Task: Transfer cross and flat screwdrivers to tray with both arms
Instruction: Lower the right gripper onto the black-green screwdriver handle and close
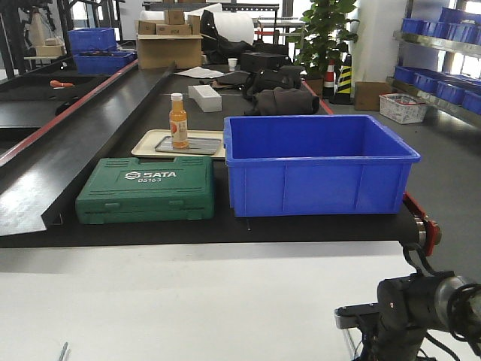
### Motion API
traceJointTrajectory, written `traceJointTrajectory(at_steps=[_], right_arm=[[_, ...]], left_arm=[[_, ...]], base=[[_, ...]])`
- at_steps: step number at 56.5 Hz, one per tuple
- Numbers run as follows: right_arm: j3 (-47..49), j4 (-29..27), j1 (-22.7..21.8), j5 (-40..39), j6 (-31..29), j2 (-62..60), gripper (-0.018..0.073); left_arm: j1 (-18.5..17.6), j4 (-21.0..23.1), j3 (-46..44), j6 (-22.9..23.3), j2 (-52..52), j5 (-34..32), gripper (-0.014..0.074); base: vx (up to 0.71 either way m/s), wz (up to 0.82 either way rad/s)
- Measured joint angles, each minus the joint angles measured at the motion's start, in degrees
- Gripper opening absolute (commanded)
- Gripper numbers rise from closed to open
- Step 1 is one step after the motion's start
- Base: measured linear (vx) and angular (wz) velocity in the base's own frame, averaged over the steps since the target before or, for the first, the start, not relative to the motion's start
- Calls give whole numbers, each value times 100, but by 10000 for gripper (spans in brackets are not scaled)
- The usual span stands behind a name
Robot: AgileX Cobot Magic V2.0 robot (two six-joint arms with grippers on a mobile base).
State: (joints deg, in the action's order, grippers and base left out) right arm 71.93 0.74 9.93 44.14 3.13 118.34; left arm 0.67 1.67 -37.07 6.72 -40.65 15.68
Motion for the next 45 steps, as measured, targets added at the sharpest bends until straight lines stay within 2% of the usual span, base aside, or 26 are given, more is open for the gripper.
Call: traceJointTrajectory(at_steps=[11, 17, 19, 29, 45], right_arm=[[37, 29, 0, -12, 50, 42, 510], [49, 48, 0, -4, 75, 48, 431], [49, 60, 0, -14, 75, 48, 375], [63, 76, -13, -53, 82, 67, -16], [63, 9, -24, -53, 82, 67, -11]], left_arm=[[0, 0, 0, 0, 0, 6, 402], [0, 0, 0, 0, 0, 17, 402], [0, 0, 0, 0, 0, 16, 402], [0, 0, 0, 0, 0, 51, 402], [0, 91, 0, 129, 0, 295, 402]], base=[[0, 0], [0, 0], [0, 0], [0, 0], [0, 0]])
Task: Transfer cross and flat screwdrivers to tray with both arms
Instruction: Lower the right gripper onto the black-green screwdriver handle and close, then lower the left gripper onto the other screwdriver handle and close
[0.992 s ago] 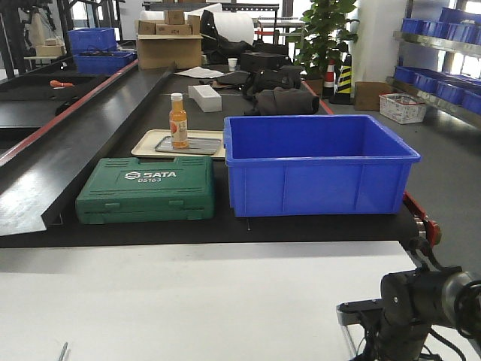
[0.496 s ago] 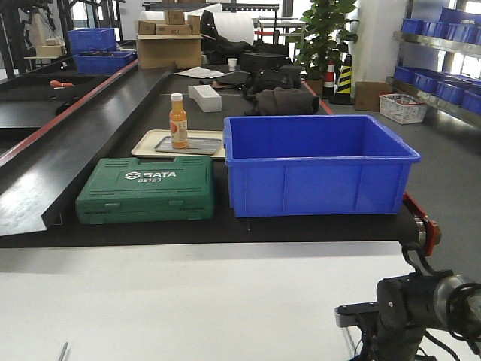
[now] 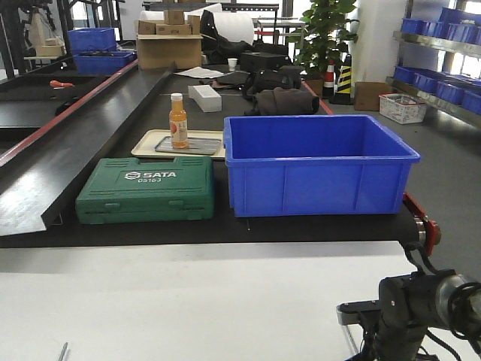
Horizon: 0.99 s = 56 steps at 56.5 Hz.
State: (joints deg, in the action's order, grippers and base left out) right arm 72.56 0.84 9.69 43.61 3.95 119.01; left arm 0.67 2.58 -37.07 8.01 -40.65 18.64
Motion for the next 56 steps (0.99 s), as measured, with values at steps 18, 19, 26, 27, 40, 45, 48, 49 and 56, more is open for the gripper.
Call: traceJointTrajectory(at_steps=[18, 19, 26, 27, 40, 45, 48, 49, 56], right_arm=[[5, -11, -2, 0, 0, 0, -8], [5, -11, -2, 0, 0, 0, -8], [5, -11, -2, 0, 0, 0, -8], [5, -11, -2, 0, 0, 0, -8], [5, -18, -2, 0, 0, 0, -8], [5, -18, -2, 0, 0, 0, -8], [5, -18, -2, 0, 0, 0, -8], [5, -18, -2, 0, 0, 0, -8], [5, -18, -2, 0, 0, 0, -8]], left_arm=[[0, 29, -626, -48, -843, 1290, 402], [0, 29, -673, -55, -927, 1349, 402], [0, 28, -1071, -71, -1730, 1792, 402], [0, 28, -1108, -75, -1887, 1826, 402], [0, 28, -1488, -85, -3392, 2054, 402], [0, 34, -1548, -85, -3888, 2026, 402], [0, 62, -1553, -89, -4098, 1997, 402], [0, 86, -1553, -92, -4198, 1997, 402], [0, 255, -1553, -153, -4682, 2032, 402]], base=[[0, 0], [0, 0], [0, 0], [0, 0], [0, 0], [0, 0], [0, 0], [0, 0], [0, 0]])
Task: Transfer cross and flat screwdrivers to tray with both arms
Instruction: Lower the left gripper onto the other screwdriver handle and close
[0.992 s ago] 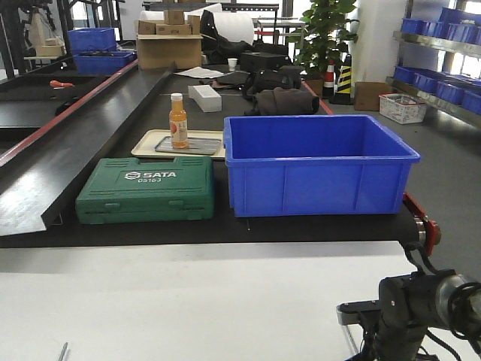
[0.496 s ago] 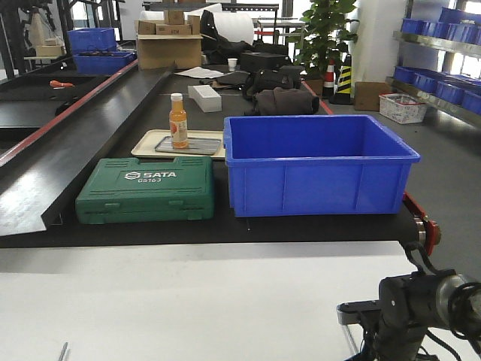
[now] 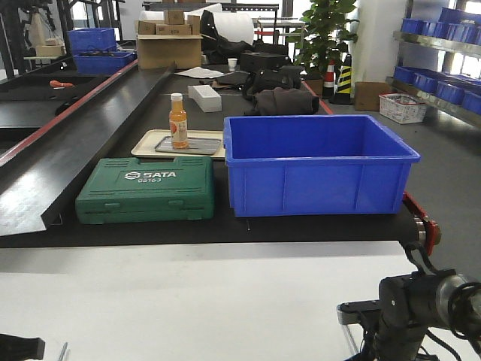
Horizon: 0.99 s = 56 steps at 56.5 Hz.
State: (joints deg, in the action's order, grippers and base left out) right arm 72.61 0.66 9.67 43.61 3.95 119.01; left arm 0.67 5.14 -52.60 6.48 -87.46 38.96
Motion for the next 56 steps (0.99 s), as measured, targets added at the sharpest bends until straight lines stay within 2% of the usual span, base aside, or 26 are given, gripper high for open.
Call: traceJointTrajectory(at_steps=[10, 20, 33, 44, 56], right_arm=[[0, 0, 0, 0, 0, 0, -8], [0, 0, 0, -2, 0, 0, -8], [0, -2, 0, -13, 0, 0, -8], [0, -9, 0, -36, 5, 0, -8], [0, -13, 0, -36, 5, 0, -8]], left_arm=[[-35, 253, -6, -410, -535, 100, 402], [-282, 365, -34, -783, -818, 80, 403], [-526, 389, -34, -811, -859, -178, 460], [-559, 383, -34, -648, -859, -178, 527], [-559, 365, 30, -546, -859, -111, 528]], base=[[0, 0], [0, 0], [0, 0], [0, 0], [0, 0]])
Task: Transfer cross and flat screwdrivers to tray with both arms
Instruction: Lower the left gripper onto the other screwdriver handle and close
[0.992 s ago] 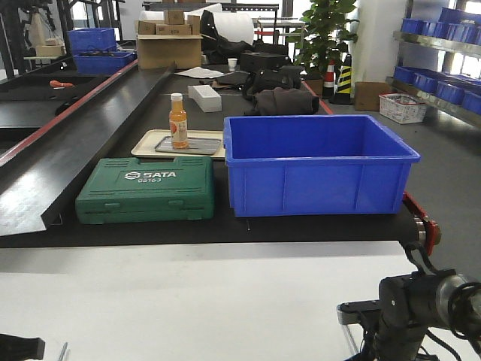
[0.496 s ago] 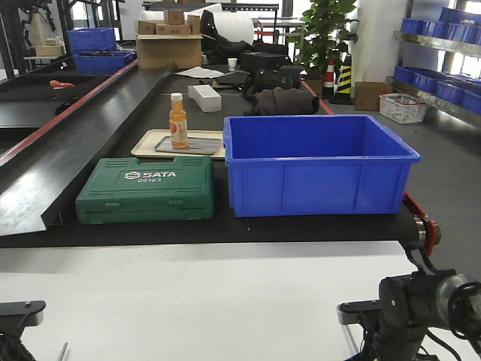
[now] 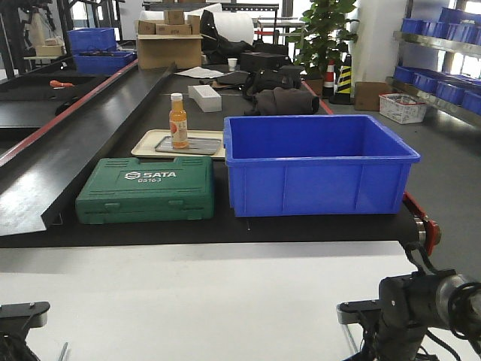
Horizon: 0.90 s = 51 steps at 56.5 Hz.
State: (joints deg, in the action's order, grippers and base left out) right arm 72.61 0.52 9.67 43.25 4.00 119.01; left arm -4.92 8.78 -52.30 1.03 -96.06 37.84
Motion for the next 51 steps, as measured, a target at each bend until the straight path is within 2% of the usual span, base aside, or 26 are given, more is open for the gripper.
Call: traceJointTrajectory(at_steps=[51], right_arm=[[0, -7, 0, 0, 0, 0, -8]], left_arm=[[0, 0, 173, 36, -56, -191, 528]], base=[[0, 0]])
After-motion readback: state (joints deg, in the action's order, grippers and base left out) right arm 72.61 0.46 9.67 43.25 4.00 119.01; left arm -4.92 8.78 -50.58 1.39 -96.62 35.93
